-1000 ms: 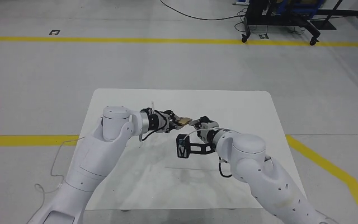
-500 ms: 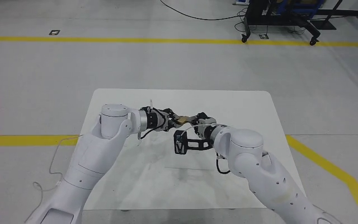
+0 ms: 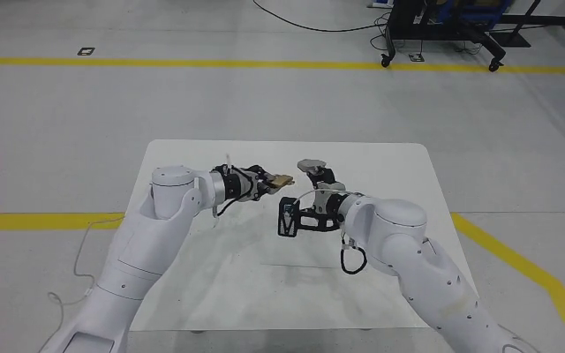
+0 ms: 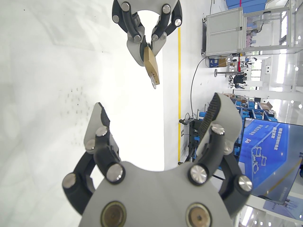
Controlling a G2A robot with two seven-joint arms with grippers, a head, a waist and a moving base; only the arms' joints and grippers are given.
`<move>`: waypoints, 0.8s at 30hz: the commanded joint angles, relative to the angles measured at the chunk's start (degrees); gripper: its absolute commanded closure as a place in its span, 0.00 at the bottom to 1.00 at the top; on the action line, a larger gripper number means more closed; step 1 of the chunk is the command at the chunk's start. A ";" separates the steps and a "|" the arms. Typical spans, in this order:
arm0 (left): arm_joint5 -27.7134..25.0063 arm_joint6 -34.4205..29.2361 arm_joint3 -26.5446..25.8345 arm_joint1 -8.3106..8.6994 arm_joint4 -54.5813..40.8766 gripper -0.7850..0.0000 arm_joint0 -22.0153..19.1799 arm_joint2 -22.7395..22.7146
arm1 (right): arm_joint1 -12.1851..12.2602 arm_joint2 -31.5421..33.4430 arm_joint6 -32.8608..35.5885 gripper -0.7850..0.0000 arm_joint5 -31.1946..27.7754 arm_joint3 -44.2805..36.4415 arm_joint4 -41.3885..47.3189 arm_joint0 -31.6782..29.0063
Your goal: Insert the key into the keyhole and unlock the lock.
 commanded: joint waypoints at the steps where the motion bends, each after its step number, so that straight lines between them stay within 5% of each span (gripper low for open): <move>1: -1.47 -0.17 0.10 -0.01 0.05 1.00 0.25 0.01 | -0.06 0.39 -1.92 0.00 1.32 0.94 2.50 -1.02; 3: -2.67 -0.80 0.26 0.04 0.18 1.00 0.37 -0.10 | -0.23 4.19 -7.98 0.00 6.96 2.29 11.79 -3.12; 4: -3.38 -1.04 0.36 0.09 0.31 1.00 0.44 -0.31 | -0.19 6.34 -10.39 0.81 8.25 3.34 16.90 -4.44; 5: -4.03 -1.31 0.43 0.15 0.43 1.00 0.61 -0.48 | -0.11 8.38 -12.20 1.00 8.31 4.56 22.96 -5.82; 9: -6.80 -2.87 -0.01 0.44 1.33 1.00 1.45 -1.13 | 0.54 14.31 -16.81 1.00 -0.04 11.24 52.57 -9.73; 15: -8.80 -7.01 -0.59 0.76 1.23 1.00 2.34 -1.51 | 1.89 14.35 -10.16 1.00 -5.85 18.19 84.16 -9.22; 24: -12.99 -10.98 -3.72 1.16 1.93 1.00 4.12 -1.86 | 1.94 10.50 -11.05 1.00 -4.64 24.09 102.43 -6.87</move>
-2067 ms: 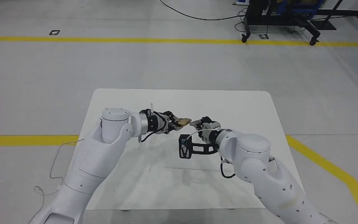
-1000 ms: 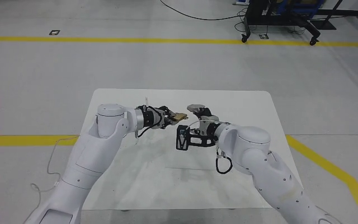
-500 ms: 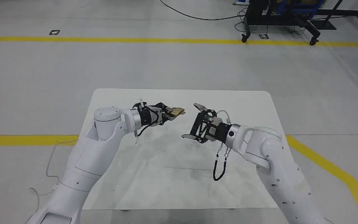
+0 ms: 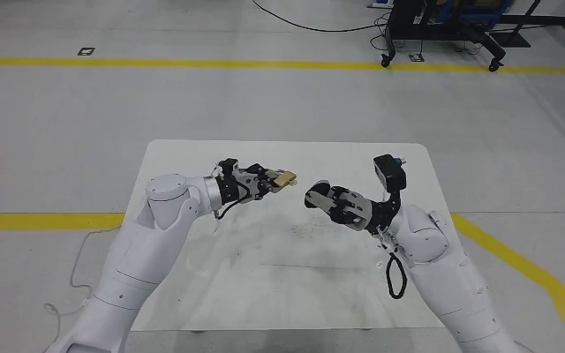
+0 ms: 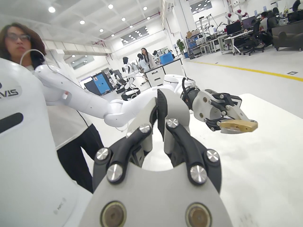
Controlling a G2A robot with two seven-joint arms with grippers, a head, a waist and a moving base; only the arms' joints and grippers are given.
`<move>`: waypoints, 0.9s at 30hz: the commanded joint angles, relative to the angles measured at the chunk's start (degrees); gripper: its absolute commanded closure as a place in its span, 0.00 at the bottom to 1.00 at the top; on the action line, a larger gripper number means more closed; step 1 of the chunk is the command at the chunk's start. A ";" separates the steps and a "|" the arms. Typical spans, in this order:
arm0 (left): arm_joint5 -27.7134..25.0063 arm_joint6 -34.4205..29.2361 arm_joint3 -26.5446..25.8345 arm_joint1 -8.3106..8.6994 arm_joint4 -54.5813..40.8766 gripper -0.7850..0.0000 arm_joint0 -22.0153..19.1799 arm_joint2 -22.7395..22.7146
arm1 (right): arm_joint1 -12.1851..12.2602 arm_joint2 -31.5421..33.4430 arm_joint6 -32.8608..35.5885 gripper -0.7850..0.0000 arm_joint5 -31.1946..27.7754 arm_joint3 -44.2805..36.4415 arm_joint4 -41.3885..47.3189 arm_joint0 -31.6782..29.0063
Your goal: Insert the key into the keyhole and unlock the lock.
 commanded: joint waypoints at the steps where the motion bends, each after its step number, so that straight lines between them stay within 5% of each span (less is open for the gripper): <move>1: -0.18 -1.13 -1.11 0.20 0.08 1.00 0.52 -0.39 | -0.15 -1.20 0.12 1.00 1.50 1.89 1.65 1.09; 21: 0.04 -4.46 -3.87 1.29 0.74 1.00 1.69 -2.49 | -1.49 -6.10 -3.70 1.00 4.61 8.55 0.50 6.50; 27: -0.71 1.25 -2.83 1.03 -0.29 1.00 1.21 -3.21 | -0.33 1.16 -5.10 1.00 3.19 -0.92 -20.75 5.21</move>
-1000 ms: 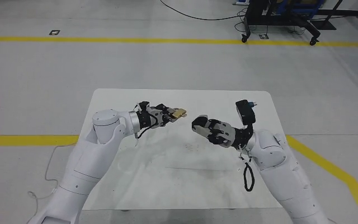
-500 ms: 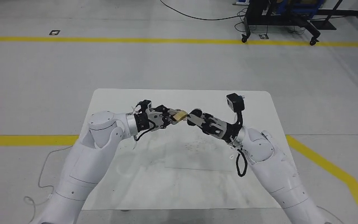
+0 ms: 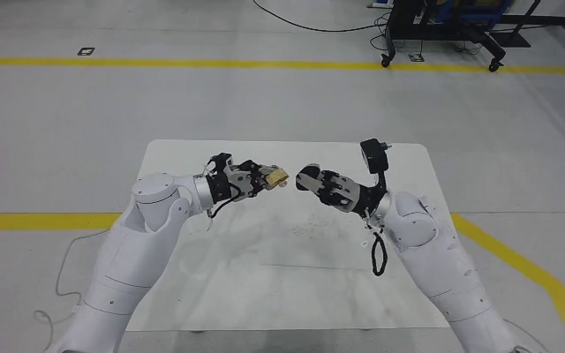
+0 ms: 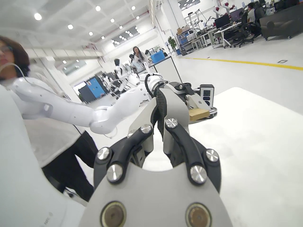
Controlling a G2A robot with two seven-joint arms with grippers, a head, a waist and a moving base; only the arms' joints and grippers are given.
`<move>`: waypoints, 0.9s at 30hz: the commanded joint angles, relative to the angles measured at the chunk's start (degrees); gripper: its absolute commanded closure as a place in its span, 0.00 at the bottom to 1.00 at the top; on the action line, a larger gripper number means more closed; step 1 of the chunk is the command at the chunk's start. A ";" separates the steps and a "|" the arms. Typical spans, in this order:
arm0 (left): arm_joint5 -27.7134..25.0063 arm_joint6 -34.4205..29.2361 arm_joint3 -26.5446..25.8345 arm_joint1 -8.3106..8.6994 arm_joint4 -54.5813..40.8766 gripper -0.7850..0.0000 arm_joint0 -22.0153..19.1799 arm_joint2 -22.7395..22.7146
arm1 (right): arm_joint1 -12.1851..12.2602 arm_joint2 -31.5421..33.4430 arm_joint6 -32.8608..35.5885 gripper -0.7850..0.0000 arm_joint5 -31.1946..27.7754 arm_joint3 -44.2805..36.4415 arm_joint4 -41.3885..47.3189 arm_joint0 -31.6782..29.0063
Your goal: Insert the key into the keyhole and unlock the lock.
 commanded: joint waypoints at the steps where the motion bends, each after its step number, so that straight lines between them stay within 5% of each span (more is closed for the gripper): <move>1: 0.02 1.20 0.24 -0.11 -0.39 1.00 -0.25 0.14 | 0.51 3.35 -0.03 0.94 1.22 -5.88 -13.47 -1.40; 4: -0.02 1.95 0.48 -0.24 -0.47 1.00 -0.67 0.59 | 0.97 6.47 -0.54 0.62 7.07 -14.76 -31.50 -4.08; 12: 0.11 4.09 1.10 -0.62 0.09 1.00 -2.15 2.03 | 0.51 0.35 -5.58 0.67 17.08 -20.56 -58.07 -5.83; 19: 0.84 5.15 1.74 -0.83 -0.34 1.00 -3.27 2.33 | -0.12 -4.23 -6.43 0.67 22.44 -18.48 -67.75 -3.28; 27: 1.44 4.48 2.84 -0.93 0.18 1.00 -4.58 3.01 | -0.49 -5.97 -5.93 0.65 22.38 -17.84 -68.35 -1.60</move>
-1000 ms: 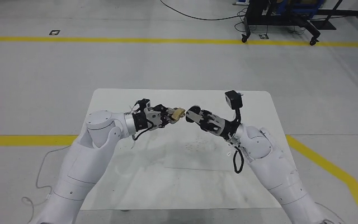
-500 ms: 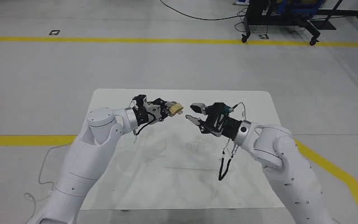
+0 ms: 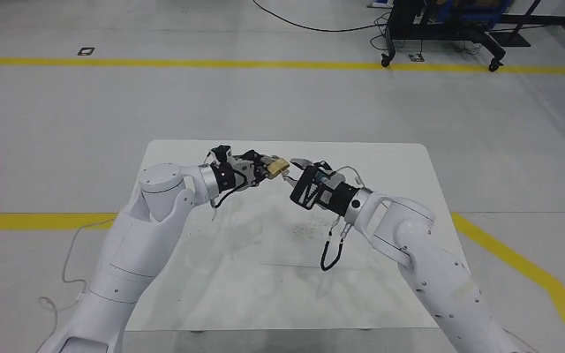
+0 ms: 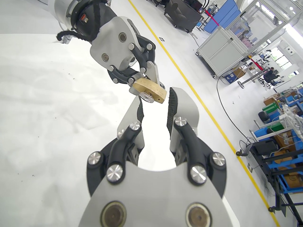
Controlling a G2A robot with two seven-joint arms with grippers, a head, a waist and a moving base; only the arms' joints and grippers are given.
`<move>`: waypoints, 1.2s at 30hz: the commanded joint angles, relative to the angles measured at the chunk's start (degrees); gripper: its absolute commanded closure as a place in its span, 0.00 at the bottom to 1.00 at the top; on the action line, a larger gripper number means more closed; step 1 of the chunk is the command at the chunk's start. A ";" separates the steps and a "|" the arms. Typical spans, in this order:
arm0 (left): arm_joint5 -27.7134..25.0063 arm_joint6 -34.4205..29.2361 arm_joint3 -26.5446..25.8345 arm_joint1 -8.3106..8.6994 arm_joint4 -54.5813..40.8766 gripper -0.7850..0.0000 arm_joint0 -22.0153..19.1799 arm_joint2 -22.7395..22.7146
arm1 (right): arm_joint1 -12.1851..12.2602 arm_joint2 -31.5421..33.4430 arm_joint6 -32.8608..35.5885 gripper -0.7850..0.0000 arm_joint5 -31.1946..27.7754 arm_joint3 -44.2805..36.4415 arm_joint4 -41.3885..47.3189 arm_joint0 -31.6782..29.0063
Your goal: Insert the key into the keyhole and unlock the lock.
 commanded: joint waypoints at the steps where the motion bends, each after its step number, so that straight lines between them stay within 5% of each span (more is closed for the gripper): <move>1: 0.05 -0.08 0.30 -0.06 0.00 1.00 -0.38 0.19 | -0.07 -0.30 0.04 0.65 -0.16 0.04 -0.19 0.43; 5: -0.11 -0.40 0.88 -0.15 0.14 1.00 -0.99 0.58 | -0.17 -1.14 0.44 0.67 -1.00 0.02 -1.36 1.21; 9: -0.33 -0.87 1.54 -0.21 0.22 1.00 -1.36 0.81 | -0.31 -1.74 1.03 1.00 -0.80 0.08 -1.85 1.76; 18: -1.57 -2.14 2.19 -0.15 1.03 1.00 -1.71 0.80 | -0.83 -1.50 1.81 1.00 2.33 1.50 2.46 2.05; 27: -12.41 -2.42 0.29 0.45 10.15 1.00 0.18 0.70 | -1.81 2.46 0.31 1.00 6.85 6.72 30.89 -0.15; 36: -18.41 -0.88 -0.79 0.72 14.45 1.00 2.59 -0.23 | -1.89 3.43 0.88 1.00 4.93 8.66 38.99 -0.38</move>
